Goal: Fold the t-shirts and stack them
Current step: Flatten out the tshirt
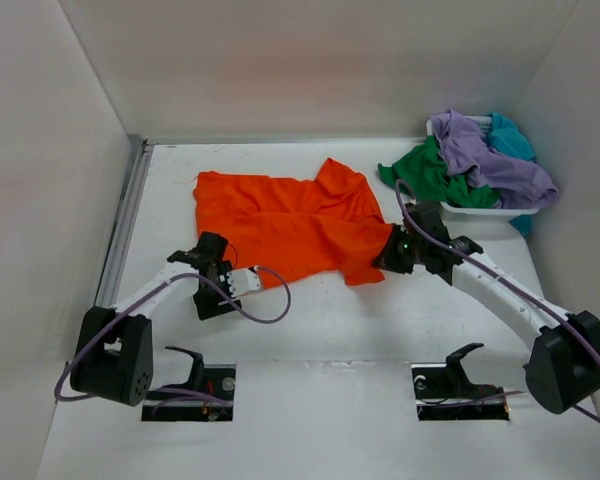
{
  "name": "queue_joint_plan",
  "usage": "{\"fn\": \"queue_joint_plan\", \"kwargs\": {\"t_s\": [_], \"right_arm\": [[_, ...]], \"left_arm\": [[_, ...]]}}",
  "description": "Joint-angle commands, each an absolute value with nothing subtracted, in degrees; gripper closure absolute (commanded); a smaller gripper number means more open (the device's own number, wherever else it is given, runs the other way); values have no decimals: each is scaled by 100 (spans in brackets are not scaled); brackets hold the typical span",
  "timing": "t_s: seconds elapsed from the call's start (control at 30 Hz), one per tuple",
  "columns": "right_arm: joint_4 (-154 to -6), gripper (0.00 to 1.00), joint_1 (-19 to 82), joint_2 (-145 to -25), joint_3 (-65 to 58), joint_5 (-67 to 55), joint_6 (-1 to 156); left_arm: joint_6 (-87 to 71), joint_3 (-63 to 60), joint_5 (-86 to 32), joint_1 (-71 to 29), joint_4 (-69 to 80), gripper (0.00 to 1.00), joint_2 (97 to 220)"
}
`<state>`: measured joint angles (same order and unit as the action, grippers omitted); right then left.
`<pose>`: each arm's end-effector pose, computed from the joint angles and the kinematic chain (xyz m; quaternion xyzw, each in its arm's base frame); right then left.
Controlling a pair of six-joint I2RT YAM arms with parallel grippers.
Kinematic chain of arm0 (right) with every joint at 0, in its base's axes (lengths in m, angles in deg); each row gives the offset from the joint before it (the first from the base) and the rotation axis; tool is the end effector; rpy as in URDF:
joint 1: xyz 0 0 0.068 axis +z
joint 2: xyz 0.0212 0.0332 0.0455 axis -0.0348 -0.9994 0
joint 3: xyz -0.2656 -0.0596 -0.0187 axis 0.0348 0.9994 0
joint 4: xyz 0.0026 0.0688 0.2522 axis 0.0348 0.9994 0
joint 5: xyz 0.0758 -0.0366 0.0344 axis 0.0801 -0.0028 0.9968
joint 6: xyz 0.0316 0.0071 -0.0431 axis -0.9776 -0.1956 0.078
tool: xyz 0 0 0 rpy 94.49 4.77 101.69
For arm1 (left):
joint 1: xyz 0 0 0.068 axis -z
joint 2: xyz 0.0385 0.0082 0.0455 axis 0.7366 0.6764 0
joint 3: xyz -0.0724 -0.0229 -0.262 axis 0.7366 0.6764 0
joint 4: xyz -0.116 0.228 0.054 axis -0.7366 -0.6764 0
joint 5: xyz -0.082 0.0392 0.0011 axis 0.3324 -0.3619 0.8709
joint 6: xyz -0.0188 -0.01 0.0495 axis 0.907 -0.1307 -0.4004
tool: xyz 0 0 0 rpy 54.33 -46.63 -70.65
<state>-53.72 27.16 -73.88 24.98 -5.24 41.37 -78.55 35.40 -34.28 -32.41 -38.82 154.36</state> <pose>0.2230 0.1103 0.2389 0.1197 0.9292 0.2464 0.2480 0.1852 -0.0505 0.1614 0.6006 0.7926 0.0300 0.1006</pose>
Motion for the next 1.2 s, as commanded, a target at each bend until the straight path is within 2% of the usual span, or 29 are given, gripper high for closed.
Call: {"fn": "queue_joint_plan", "kwargs": {"t_s": [0.0, 0.1, 0.2, 0.23, 0.27, 0.3, 0.33, 0.4, 0.47, 0.53, 0.57, 0.6, 0.63, 0.77, 0.8, 0.83, 0.9, 1.07, 1.1, 1.17], "right_arm": [[-5618, 100, 2700, -7138, 2617, -527, 4048], [-5618, 100, 2674, -7050, 2740, -554, 4021], [-5627, 100, 2603, -7024, 2898, -527, 4021], [-5653, 100, 2586, -7076, 2933, -510, 4021], [-5723, 100, 2586, -7189, 2969, -492, 4030], [-5767, 100, 2586, -7243, 2969, -483, 4030], [-5916, 100, 2586, -7548, 2882, -457, 4048], [-6040, 100, 2542, -8005, 2523, -396, 4144], [-6041, 100, 2358, -8602, 1752, -238, 4406], [-5830, 100, 2112, -9333, 504, -106, 4715], [-5342, 100, 1867, -10101, -1215, -88, 4985], [-5224, 100, 1830, -10248, -1589, -97, 5032], [-4884, 100, 1734, -10623, -2645, -140, 5128], [-3345, 100, 1365, -12433, -8257, -281, 5164], [-3151, 100, 1242, -12664, -9160, -255, 5025], [-3149, 100, 1154, -12510, -9064, -203, 4919], [-3341, 100, 1144, -11904, -8023, -176, 4979], [-4763, 100, 1407, -9823, -3870, -219, 5226], [-4809, 100, 1417, -9723, -3695, -228, 5217], [-5133, 100, 1530, -9040, -2216, -264, 5016]], "left_arm": [[-8057, 3431, -3797, -3316, -3038, 32, 15770], [-7908, 3361, -4033, -3368, -2528, 33, 16174], [-7758, 3290, -4061, -3404, -2368, 44, 16465], [-7680, 3272, -4061, -3421, -2333, 52, 16579], [-7549, 3237, -4061, -3447, -2254, 69, 16737], [-7512, 3228, -4061, -3456, -2227, 73, 16782], [-7338, 3141, -4061, -3526, -2123, 89, 16921], [-7100, 2878, -4043, -3684, -2060, 99, 17045], [-6898, 2448, -4017, -3869, -2008, 100, 17098], [-6678, 1502, -4017, -4185, -1972, 100, 17221], [-6520, 444, -4078, -4412, -2016, 100, 17456], [-6484, 199, -4087, -4449, -2042, 100, 17511], [-6388, -491, -4140, -4563, -2086, 100, 17659], [-5861, -3847, -4237, -4915, -2516, 100, 18345], [-5781, -4543, -4185, -4959, -2674, 100, 18451], [-5772, -5037, -4106, -4977, -2832, 100, 18461], [-5859, -5078, -4035, -4977, -2895, 100, 18321], [-6254, -3333, -3859, -4898, -2895, 98, 17356], [-6333, -3076, -3859, -4898, -2895, 97, 17232], [-6570, -2182, -3815, -4898, -2956, 96, 16872]]}}
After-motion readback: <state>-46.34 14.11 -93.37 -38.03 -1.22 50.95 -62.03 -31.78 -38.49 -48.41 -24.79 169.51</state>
